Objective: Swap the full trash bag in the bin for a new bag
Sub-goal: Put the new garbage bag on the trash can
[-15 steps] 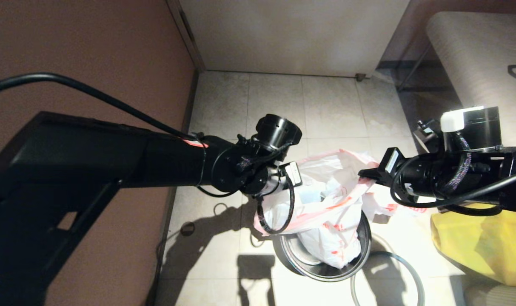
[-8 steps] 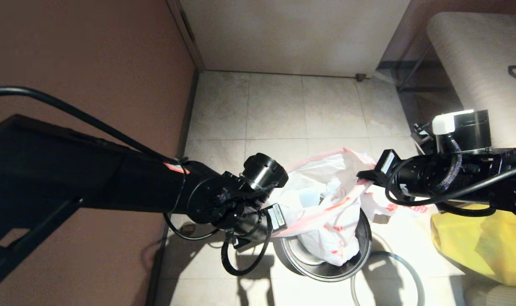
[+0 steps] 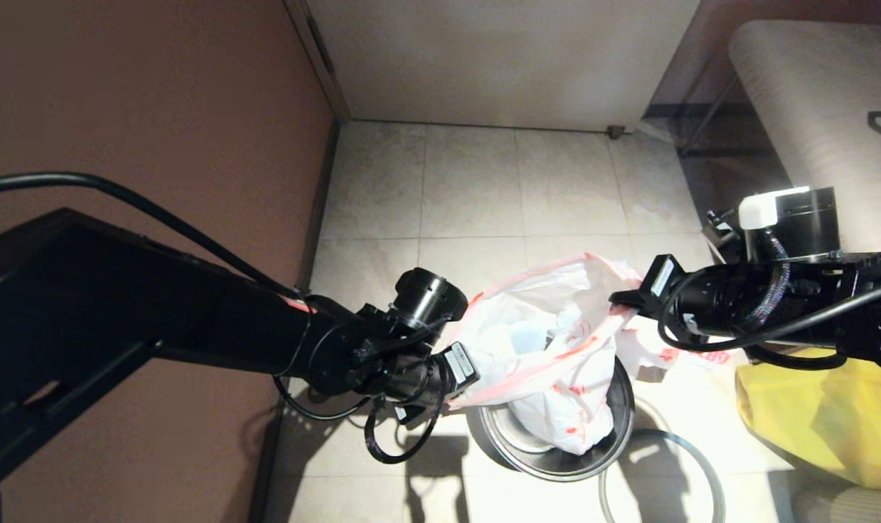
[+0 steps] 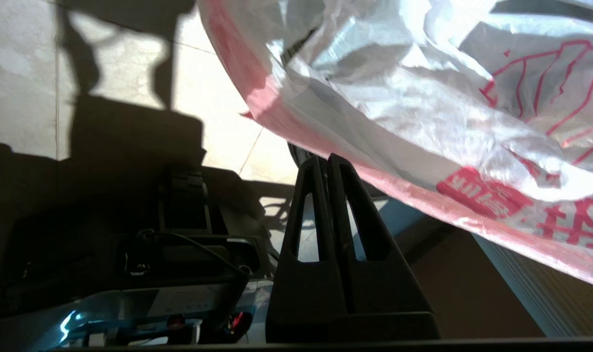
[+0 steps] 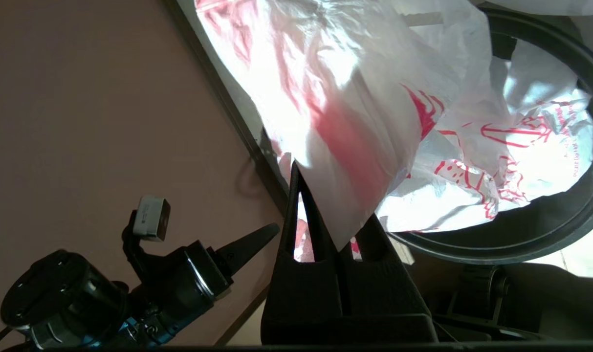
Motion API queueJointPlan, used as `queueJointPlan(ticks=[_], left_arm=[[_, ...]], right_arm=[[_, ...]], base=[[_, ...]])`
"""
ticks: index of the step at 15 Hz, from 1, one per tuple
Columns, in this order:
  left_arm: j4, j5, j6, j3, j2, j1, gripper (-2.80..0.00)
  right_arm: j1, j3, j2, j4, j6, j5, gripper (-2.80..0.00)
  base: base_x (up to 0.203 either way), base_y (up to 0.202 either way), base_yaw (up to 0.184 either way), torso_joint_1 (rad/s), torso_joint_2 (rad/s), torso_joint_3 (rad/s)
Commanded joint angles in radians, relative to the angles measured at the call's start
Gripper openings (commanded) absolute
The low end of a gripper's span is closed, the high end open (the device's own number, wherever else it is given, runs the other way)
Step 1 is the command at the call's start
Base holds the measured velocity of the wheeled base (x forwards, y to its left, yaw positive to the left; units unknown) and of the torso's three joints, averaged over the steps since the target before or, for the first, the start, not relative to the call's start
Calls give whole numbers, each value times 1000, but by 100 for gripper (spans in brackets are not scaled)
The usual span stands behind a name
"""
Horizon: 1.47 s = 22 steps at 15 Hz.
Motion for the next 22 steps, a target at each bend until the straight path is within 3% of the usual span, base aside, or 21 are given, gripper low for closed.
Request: queueJointPlan(ticks=[1, 14, 17, 18, 22], left_arm=[[1, -6, -5, 19, -19, -2, 0], [-13, -16, -4, -52, 136, -12, 0], [-7, 1, 0, -142, 221, -11, 0], [-2, 6, 0, -166, 227, -12, -280], [-10, 4, -1, -169, 248, -13, -280]], right_arm=[[0, 1, -2, -2, 6, 1, -280], [1, -7, -6, -2, 9, 4, -280], [3, -5, -22, 0, 9, 8, -280], [1, -5, -26, 0, 9, 8, -280], [3, -4, -31, -2, 40, 9, -280]], base=[[0, 0, 0, 0, 0, 0], [0, 0, 0, 0, 0, 0], [0, 0, 0, 0, 0, 0], [0, 0, 0, 0, 0, 0], [0, 0, 0, 0, 0, 0]])
